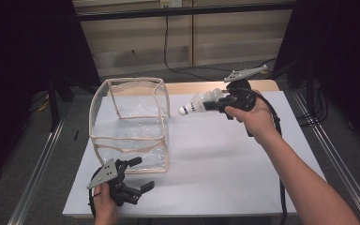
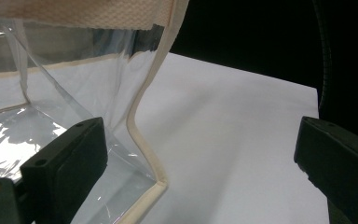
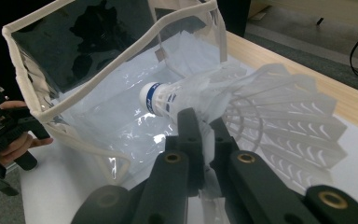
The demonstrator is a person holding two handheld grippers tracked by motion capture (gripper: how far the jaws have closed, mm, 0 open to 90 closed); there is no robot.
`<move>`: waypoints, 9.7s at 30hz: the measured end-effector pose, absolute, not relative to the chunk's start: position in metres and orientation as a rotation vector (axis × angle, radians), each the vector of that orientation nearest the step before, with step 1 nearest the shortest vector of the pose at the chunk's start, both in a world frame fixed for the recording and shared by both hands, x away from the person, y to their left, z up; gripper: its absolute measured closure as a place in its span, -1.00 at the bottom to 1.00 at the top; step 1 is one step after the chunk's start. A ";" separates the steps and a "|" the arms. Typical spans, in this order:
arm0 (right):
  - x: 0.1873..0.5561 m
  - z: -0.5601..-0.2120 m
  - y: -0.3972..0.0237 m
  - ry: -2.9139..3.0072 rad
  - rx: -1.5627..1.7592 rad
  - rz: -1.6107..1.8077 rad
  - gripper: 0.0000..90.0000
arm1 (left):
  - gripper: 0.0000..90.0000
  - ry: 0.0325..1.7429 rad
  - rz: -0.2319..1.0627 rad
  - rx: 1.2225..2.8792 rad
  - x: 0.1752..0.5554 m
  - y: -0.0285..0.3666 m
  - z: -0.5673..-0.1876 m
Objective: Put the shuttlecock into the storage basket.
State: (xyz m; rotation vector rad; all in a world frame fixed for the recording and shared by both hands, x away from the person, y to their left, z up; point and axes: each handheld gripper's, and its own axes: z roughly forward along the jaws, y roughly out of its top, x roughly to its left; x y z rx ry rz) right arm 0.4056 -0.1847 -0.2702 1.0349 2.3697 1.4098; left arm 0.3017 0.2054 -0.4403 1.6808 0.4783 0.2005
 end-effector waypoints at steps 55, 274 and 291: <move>0.419 -0.218 -0.153 2.356 0.950 1.395 0.95 | -0.94 0.476 0.196 1.686 0.302 0.205 -0.441; 0.468 -0.242 0.026 2.642 0.697 1.287 0.94 | -0.94 0.477 0.171 1.682 0.304 0.204 -0.444; 0.472 -0.253 0.035 2.658 0.711 1.279 0.96 | -0.94 0.480 0.175 1.679 0.304 0.204 -0.444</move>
